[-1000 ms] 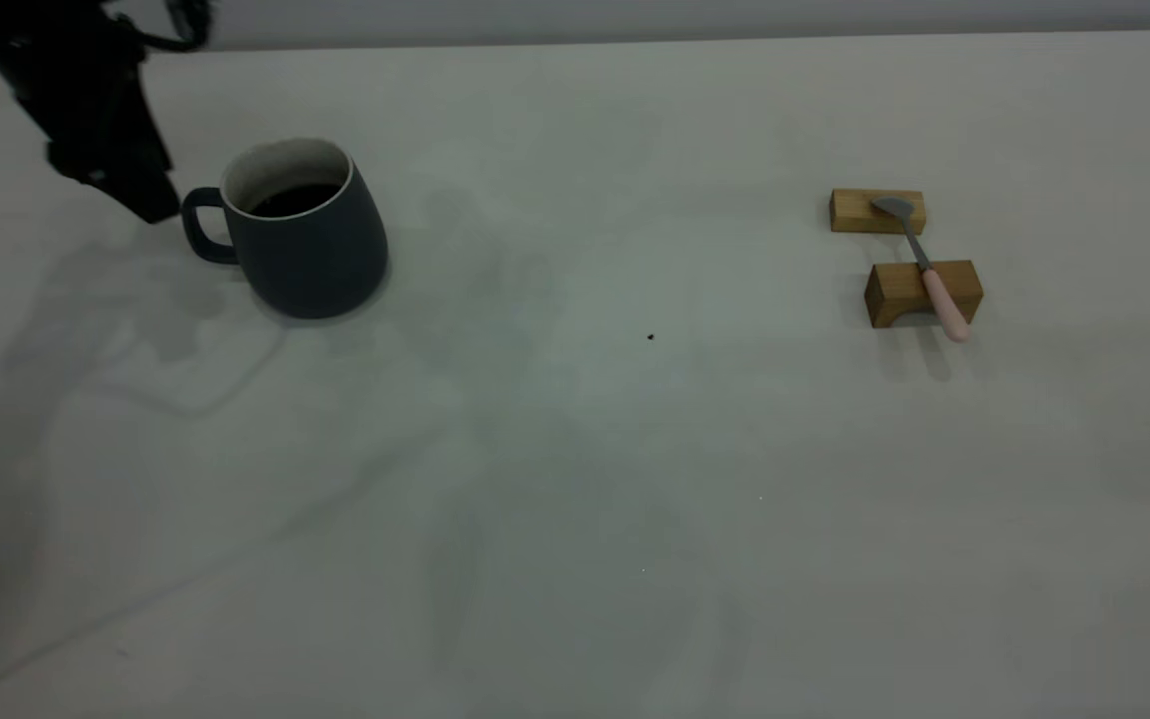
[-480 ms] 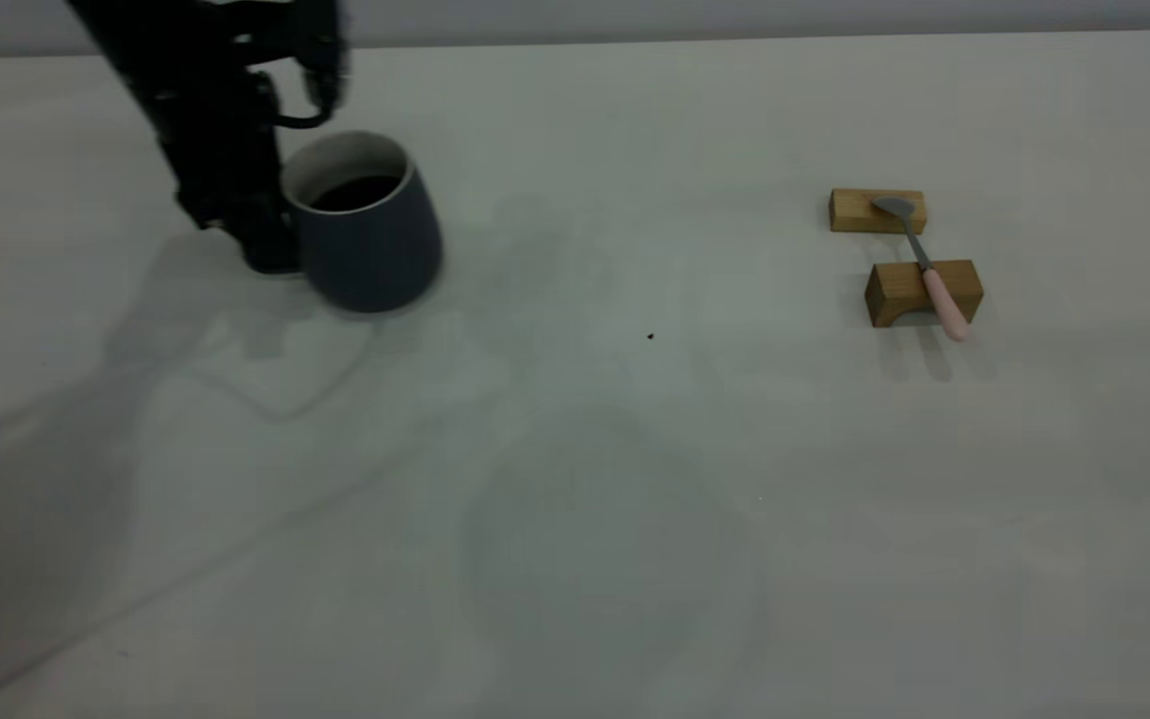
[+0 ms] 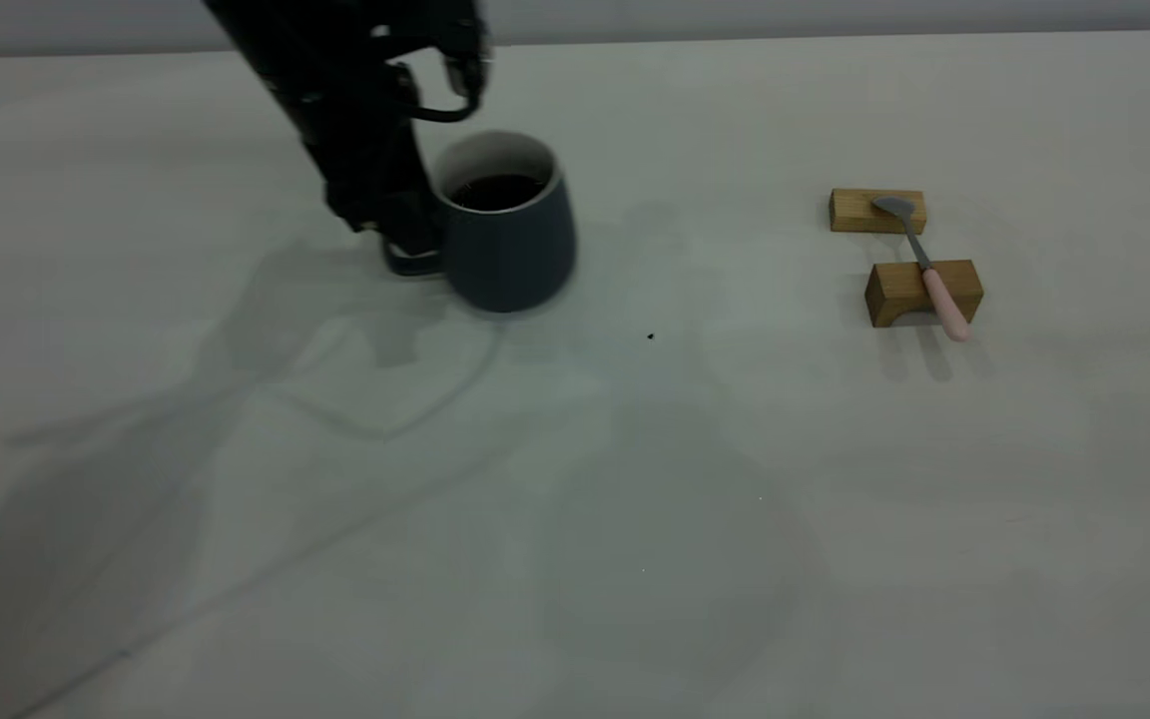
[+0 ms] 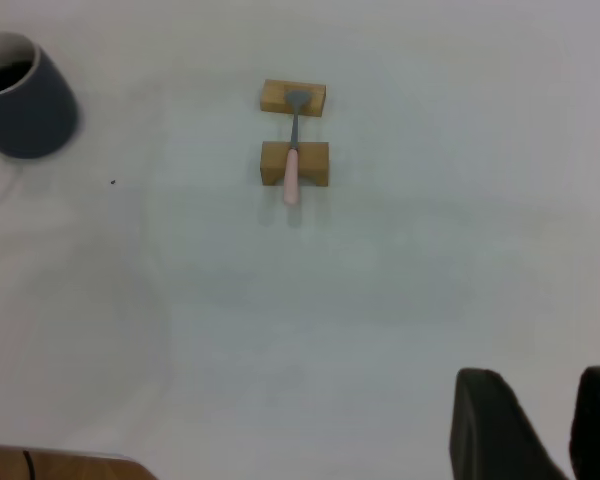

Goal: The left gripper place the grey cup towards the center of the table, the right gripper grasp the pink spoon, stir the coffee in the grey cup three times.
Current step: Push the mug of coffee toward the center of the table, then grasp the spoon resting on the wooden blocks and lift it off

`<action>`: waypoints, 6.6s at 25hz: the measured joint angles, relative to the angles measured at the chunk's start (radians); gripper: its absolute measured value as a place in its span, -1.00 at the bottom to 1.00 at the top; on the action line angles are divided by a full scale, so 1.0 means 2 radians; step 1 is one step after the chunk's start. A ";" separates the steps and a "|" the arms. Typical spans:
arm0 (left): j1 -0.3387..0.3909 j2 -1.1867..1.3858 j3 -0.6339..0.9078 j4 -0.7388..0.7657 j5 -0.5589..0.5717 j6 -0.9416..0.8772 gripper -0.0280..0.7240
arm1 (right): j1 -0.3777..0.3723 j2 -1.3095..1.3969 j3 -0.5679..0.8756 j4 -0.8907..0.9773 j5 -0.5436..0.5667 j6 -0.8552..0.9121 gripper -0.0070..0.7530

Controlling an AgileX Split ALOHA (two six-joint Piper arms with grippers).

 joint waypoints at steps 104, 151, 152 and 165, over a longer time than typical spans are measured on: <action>0.120 -1.217 0.558 0.190 0.310 -0.701 0.36 | 0.000 0.681 -0.180 0.118 -0.224 -0.116 0.57; 0.120 -1.217 0.558 0.190 0.310 -0.701 0.36 | 0.035 1.140 -0.425 0.152 -0.273 -0.107 0.57; 0.120 -1.217 0.558 0.190 0.310 -0.701 0.36 | 0.035 1.140 -0.425 0.152 -0.273 -0.107 0.57; 0.120 -1.217 0.558 0.190 0.310 -0.701 0.36 | 0.035 1.147 -0.425 0.151 -0.277 -0.107 0.57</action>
